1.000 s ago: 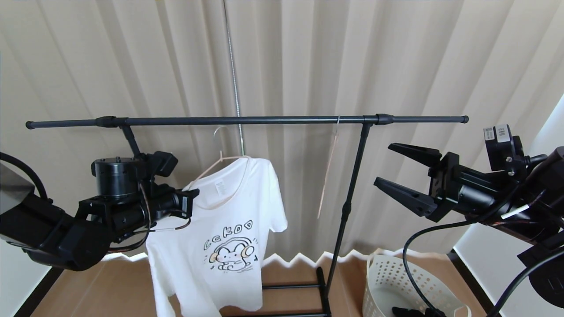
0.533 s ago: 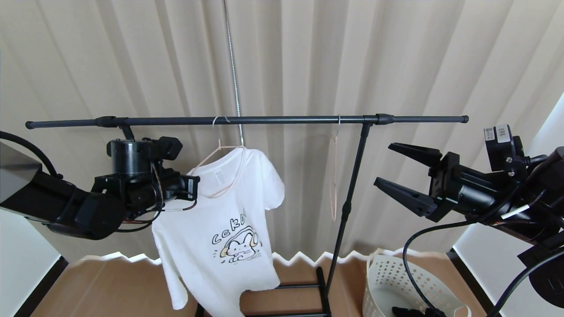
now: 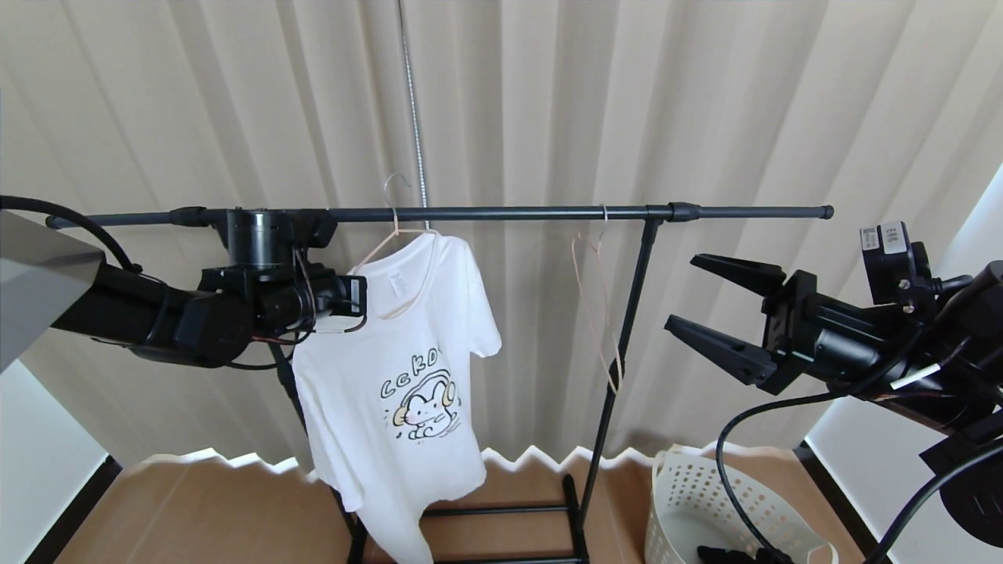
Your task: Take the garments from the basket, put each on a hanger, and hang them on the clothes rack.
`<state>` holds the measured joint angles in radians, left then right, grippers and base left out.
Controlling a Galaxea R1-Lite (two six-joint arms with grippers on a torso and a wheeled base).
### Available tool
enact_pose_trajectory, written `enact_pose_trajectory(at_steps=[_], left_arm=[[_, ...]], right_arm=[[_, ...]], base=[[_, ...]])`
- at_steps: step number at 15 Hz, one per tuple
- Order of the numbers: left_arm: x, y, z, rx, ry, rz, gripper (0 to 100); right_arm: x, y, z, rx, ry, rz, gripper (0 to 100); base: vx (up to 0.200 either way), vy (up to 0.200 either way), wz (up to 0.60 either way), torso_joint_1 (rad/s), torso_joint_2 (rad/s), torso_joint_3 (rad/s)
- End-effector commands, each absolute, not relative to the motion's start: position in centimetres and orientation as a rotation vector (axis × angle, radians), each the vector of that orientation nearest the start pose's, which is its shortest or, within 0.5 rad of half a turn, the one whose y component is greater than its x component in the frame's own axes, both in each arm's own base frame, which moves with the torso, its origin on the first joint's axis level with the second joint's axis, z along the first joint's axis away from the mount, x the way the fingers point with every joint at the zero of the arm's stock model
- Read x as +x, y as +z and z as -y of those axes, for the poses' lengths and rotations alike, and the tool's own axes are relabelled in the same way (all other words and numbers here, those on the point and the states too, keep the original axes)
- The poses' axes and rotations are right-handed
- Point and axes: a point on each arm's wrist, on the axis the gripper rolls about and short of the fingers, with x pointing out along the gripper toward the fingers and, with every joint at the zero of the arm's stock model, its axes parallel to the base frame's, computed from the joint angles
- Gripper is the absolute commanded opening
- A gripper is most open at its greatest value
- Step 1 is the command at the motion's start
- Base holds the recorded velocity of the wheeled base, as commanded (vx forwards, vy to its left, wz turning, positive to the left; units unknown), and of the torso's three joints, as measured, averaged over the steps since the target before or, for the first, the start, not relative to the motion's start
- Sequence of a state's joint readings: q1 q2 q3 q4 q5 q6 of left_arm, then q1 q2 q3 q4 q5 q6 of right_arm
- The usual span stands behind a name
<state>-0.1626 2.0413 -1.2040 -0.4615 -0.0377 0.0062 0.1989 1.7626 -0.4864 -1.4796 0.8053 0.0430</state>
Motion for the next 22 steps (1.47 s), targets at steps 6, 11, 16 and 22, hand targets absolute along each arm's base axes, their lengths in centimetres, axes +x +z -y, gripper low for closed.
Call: enact_pose_trajectory(at_steps=[6, 11, 16, 22], left_arm=[[43.3, 11.9, 7.3, 0.047, -0.141, -0.438, 0], [43.5, 11.2, 7.8, 0.05, -0.152, -0.45, 0], [42.8, 12.2, 8.2, 0.017, -0.161, -0.436, 100], [35.0, 18.1, 6.5, 0.014, -0.165, -0.375, 100]], right_arm=[[26.6, 16.8, -7.0, -0.025, 1.005, 0.179, 100], [26.8, 16.4, -7.1, -0.034, 1.004, 0.174, 100], [26.7, 16.4, -7.1, -0.035, 1.007, 0.175, 100], [26.2, 17.1, -7.0, -0.04, 1.007, 0.196, 100]], base=[[0.0, 0.0, 0.0, 0.0, 0.0, 0.0], [0.0, 0.0, 0.0, 0.0, 0.0, 0.0], [0.0, 0.0, 0.0, 0.0, 0.0, 0.0], [0.0, 0.0, 0.0, 0.0, 0.0, 0.0]])
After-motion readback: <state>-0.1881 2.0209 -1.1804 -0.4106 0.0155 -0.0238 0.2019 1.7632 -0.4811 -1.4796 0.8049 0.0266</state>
